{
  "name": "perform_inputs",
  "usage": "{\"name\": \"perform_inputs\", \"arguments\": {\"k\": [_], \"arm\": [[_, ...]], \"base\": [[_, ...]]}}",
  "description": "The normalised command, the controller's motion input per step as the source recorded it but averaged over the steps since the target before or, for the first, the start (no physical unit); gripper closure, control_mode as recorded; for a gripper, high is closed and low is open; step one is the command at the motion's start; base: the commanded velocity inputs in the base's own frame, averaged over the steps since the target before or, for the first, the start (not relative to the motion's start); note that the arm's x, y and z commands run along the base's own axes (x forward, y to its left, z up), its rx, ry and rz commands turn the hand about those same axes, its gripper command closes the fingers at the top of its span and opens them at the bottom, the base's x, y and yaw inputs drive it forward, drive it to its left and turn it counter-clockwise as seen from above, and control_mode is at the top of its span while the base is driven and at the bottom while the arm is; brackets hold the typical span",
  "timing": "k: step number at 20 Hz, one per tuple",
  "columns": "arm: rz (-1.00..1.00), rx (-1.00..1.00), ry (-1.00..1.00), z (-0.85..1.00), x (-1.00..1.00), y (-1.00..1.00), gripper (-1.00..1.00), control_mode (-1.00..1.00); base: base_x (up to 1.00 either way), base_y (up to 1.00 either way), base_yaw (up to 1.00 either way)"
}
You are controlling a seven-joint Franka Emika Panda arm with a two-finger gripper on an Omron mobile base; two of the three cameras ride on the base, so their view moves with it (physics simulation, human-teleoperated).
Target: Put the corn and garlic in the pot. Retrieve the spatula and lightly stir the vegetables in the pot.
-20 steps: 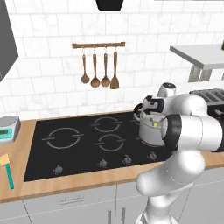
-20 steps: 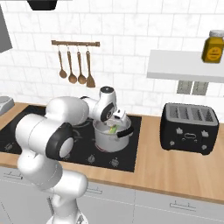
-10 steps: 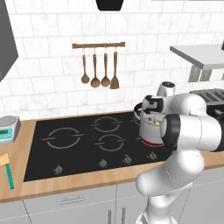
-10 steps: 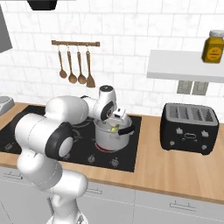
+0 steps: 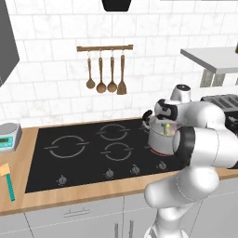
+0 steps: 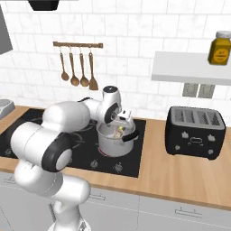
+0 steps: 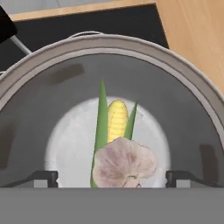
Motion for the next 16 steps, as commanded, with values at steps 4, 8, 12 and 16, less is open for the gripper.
{"name": "perform_inputs", "arguments": {"k": [4,8,12,16], "arm": [[0.0,0.0,0.0,0.15,-0.05,-0.11,-1.0,-1.0],[0.0,0.0,-0.17,0.87,-0.76,0.03,-1.0,-1.0],[0.0,0.0,-0.1,1.0,-0.99,0.3,-1.0,-1.0],[0.0,0.0,0.0,0.99,-0.92,0.54,-1.0,-1.0]], "base": [[0.0,0.0,0.0],[0.0,0.0,0.0],[0.0,0.0,0.0],[0.0,0.0,0.0]]}}
